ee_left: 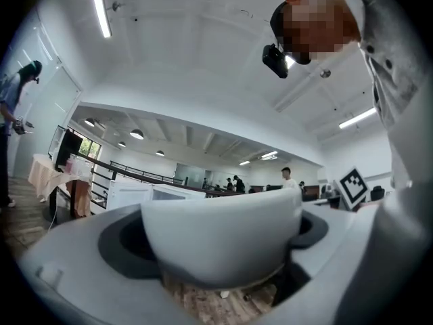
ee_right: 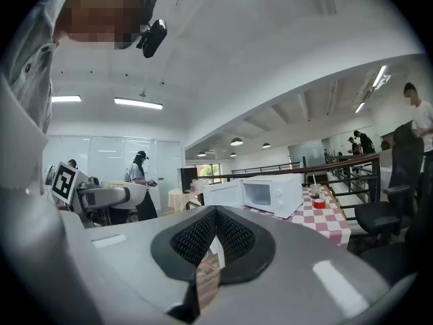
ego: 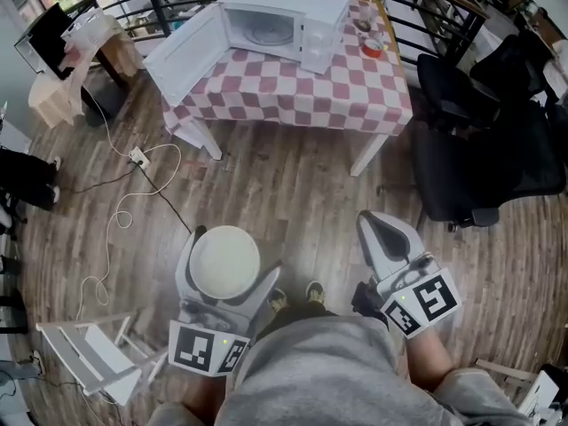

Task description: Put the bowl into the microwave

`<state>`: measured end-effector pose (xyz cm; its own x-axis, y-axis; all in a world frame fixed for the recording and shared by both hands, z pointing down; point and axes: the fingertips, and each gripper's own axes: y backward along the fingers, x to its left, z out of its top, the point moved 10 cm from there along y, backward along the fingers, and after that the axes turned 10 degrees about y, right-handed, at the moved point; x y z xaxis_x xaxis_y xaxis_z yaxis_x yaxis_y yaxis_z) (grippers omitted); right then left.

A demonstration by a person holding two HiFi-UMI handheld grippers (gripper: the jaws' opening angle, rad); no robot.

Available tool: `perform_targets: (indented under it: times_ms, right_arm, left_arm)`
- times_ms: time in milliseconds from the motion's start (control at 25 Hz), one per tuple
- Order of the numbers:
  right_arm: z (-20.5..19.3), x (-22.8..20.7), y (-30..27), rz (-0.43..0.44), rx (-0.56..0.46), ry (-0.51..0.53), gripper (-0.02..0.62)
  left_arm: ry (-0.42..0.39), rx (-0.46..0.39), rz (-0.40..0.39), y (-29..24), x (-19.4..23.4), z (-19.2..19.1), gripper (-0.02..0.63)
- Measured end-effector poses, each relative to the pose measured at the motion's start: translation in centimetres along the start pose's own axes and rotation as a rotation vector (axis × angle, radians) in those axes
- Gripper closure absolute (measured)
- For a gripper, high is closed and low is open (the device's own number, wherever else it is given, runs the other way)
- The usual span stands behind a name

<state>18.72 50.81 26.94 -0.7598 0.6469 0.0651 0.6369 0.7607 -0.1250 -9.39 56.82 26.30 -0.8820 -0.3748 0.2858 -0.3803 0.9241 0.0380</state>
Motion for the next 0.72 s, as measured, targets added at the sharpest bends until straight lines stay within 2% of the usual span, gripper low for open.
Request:
perform_targets:
  times_ms: [160, 520, 720]
  right_arm:
    - [0.1, 0.7, -0.4, 0.019, -0.012, -0.018, 0.595]
    - [1.0, 3.0, -2.6, 0.066, -0.018, 0.032, 0.595]
    - [0.9, 2.8, -3.9, 0.074, -0.007, 0.058, 0.595]
  left_arm:
    - [0.001, -0.006, -0.005, 0.3, 0.3, 0.1, 0.077]
    - [0.013, -0.029, -0.022, 0.8, 2.2, 0.8, 0.077]
    - [0.013, -0.03, -0.021, -0.4, 3.0, 1.2, 0.077]
